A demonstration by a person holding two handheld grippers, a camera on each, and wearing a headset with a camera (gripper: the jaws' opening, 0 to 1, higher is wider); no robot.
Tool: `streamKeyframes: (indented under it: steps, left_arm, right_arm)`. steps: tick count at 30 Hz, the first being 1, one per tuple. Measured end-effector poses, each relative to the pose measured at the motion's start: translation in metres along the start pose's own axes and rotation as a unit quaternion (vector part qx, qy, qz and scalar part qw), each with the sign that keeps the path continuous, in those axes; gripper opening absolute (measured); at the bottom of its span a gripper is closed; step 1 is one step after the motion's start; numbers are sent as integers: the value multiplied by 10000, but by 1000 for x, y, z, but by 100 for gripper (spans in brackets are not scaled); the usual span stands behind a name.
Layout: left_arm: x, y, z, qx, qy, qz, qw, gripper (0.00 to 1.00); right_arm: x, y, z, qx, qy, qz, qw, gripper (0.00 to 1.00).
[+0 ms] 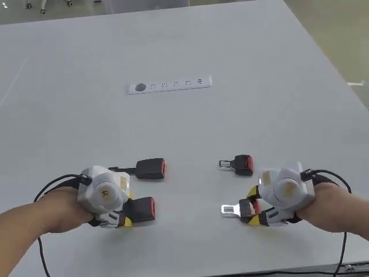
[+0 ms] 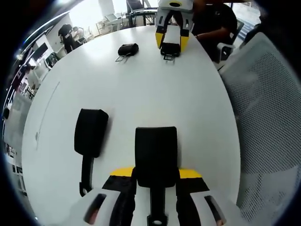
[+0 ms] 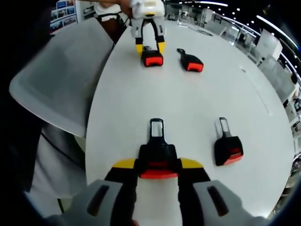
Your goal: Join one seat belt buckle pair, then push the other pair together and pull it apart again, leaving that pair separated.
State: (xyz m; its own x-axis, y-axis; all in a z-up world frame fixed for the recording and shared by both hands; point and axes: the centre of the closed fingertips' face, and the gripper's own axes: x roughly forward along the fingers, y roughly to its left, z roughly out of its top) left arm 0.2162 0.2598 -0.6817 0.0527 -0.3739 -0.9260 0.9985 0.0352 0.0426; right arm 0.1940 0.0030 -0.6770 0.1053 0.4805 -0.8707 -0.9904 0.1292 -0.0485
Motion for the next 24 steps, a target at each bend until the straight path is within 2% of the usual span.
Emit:
streamKeyframes:
  steps: [8,24]
  left_arm:
    - [1,-2,3,363,82,-50,9993,33]
    - [2,-2,3,346,75,-200,9992,32]
  right_arm:
    - [1,0,-1,-31,-14,-2,10000,32]
    - [3,0,-2,-49,-53,-9,10000,33]
